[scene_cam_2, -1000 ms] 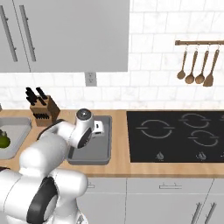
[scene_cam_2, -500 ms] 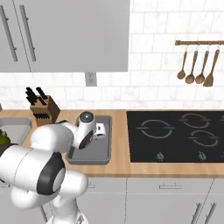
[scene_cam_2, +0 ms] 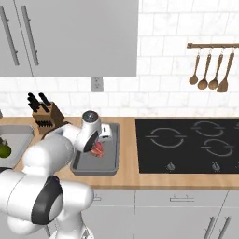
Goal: Place one lime and one steak in each tupperware on the nearby counter, to pack two identical lunches.
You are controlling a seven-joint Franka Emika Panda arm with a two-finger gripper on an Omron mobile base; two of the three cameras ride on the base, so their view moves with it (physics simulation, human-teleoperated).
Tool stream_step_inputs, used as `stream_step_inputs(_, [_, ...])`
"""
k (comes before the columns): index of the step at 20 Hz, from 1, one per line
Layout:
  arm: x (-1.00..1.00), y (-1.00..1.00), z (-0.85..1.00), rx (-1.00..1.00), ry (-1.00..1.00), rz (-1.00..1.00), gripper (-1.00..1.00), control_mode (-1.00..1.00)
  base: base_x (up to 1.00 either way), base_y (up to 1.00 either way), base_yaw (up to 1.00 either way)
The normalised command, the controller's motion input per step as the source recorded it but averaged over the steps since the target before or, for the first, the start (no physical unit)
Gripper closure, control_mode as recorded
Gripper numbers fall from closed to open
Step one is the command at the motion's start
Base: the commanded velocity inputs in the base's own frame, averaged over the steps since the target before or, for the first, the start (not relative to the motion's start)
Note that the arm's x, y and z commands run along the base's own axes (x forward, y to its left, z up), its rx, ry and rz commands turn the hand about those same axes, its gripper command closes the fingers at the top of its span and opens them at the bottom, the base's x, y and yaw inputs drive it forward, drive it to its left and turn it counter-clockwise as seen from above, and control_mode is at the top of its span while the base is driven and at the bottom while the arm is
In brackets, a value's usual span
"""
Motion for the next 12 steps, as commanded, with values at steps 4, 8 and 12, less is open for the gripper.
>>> stream_step_inputs(4, [-0.8,0.0,0.59,0.01,0.01,0.0,-1.0,-1.0,0.0,0.0,0.0])
stream_step_inputs(8, [-1.0,0.07,0.52,0.02,0.0,0.0,-1.0,-1.0,0.0,0.0,0.0])
stream_step_inputs(12, [-1.0,0.3,0.41,0.0,0.0,0.0,-1.0,-1.0,0.0,0.0,0.0])
